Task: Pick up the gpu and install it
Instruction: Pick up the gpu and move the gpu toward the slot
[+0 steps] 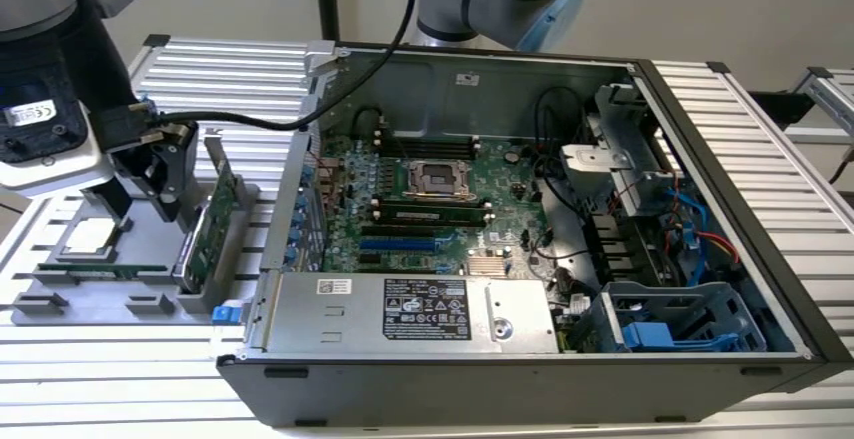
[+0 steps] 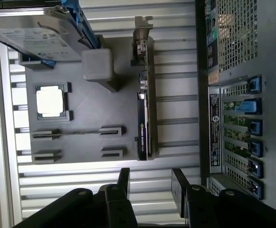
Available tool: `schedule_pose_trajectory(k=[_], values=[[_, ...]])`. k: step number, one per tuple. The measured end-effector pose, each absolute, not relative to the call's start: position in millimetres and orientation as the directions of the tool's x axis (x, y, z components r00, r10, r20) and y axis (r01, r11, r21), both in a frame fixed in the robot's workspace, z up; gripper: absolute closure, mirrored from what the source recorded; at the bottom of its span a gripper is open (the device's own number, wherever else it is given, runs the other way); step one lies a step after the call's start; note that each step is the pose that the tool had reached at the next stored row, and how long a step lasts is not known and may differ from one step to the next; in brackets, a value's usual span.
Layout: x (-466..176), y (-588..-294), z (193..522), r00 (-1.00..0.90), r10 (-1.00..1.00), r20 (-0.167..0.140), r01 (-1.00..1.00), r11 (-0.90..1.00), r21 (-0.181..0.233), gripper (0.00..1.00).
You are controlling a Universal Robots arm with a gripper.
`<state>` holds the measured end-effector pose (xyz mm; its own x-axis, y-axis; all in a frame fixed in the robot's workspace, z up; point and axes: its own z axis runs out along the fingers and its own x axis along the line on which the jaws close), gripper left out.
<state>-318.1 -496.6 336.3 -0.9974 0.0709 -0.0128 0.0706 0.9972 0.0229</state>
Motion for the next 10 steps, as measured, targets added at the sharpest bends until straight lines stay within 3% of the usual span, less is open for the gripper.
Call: schedule_pose_trajectory(k=[10], values=[[-318.1, -496.6, 332.9, -0.997, 0.071, -0.013, 0.071, 0.997, 0.022, 0.0]])
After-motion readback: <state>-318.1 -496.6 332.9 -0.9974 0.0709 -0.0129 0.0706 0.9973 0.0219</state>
